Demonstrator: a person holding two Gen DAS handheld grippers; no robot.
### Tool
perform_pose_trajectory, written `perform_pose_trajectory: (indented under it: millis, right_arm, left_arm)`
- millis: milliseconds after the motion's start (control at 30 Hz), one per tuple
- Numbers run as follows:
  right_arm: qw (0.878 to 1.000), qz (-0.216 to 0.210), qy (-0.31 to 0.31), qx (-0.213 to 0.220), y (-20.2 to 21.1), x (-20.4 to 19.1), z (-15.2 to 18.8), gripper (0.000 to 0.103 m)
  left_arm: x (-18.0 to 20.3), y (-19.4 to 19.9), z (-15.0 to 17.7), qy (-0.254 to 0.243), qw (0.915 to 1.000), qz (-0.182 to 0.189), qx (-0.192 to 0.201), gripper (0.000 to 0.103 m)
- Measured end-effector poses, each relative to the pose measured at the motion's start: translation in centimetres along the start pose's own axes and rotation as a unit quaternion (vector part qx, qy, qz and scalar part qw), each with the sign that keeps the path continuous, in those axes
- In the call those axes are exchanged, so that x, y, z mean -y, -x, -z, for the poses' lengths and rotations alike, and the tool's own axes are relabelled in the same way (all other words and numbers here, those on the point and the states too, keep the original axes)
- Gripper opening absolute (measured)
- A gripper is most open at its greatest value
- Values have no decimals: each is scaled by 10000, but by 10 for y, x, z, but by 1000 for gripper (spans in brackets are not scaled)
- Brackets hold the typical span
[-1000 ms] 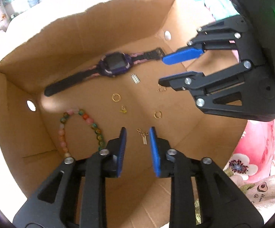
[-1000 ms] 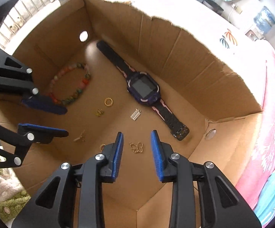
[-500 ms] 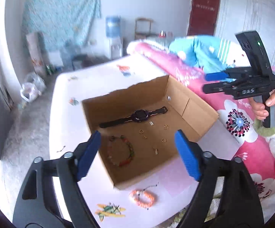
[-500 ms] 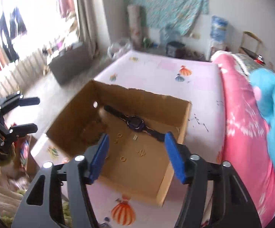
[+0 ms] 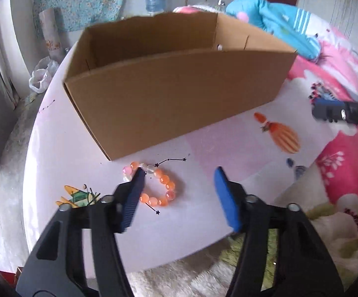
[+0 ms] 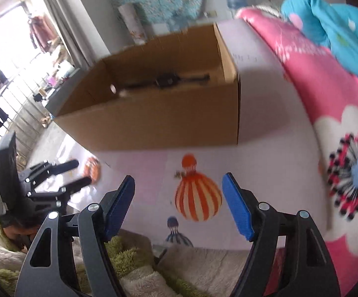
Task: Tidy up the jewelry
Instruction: 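Move both tools back to the peach bead bracelet on the table, then close the left gripper on the peach bead bracelet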
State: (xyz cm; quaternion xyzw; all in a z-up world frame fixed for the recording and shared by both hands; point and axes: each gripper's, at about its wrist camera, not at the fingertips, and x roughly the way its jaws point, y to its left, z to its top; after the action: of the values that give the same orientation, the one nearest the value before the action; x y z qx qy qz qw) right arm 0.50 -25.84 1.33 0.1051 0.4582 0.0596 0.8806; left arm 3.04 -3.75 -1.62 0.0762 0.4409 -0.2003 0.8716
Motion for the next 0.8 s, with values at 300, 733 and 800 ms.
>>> perform_pose_trajectory:
  millis: [300, 733, 800]
  right_arm:
    - [9999, 100, -105, 14, -9, -2, 9, 71]
    - [9999, 11, -123, 15, -23, -15, 5, 71]
    - [9999, -24, -158, -7, -26, -14, 4, 71]
  left_arm:
    - [-13, -25, 6, 165, 9987, -117, -463, 25]
    - [-20, -26, 4, 263, 9989, -195, -321, 9]
    - [-19, -26, 4, 274, 9990, -181, -315, 9]
